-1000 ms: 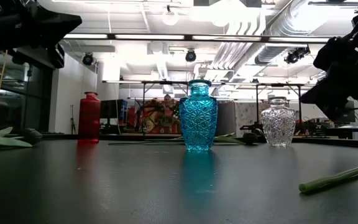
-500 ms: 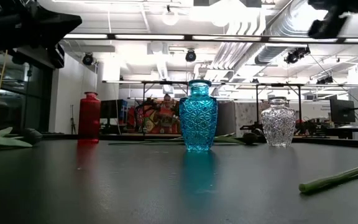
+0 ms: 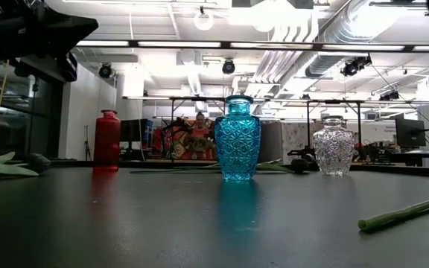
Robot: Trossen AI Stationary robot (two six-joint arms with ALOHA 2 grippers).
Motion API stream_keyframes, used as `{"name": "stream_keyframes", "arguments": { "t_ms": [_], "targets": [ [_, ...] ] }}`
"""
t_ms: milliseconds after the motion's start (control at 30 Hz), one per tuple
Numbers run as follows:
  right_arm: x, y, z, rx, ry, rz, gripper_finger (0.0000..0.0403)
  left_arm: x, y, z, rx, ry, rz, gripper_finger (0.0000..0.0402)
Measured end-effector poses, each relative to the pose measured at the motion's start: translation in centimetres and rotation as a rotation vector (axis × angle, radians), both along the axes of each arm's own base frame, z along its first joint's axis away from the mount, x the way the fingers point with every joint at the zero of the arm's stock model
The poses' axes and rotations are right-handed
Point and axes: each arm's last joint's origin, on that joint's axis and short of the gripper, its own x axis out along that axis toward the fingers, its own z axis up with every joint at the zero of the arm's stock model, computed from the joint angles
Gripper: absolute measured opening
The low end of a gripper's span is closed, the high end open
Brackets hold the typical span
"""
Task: Sort flowers into vase by color
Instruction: Put the right black tulip into the blue flower vase
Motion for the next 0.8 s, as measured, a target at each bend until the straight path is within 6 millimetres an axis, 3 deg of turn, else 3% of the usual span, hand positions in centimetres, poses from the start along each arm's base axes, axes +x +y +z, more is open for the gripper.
{"name": "stream_keyframes", "arguments": {
  "t_ms": [67,200,433,567,800],
  "targets": [
    [0.1,0.1,-0.9,-0.030,0.018,-0.149,0.0161,0.0,0.0,0.0,0.000,-0.001,0.000,0.0003],
    [1.1,0.1,-2.5,-0.040,0.119,-0.209,0.0178,0.0,0.0,0.0,0.000,0.000,0.000,0.0003],
    [4.2,1.4,-4.7,0.100,0.135,-0.234,0.0179,0.0,0.0,0.0,0.000,0.000,0.000,0.0003],
    [4.6,1.5,-6.0,0.088,0.216,-0.245,0.0179,0.0,0.0,0.0,0.000,0.000,0.000,0.0003],
    [4.1,1.0,-6.3,0.037,0.295,-0.266,0.0179,0.0,0.0,0.0,0.000,-0.001,0.000,0.0003]
  ]
}}
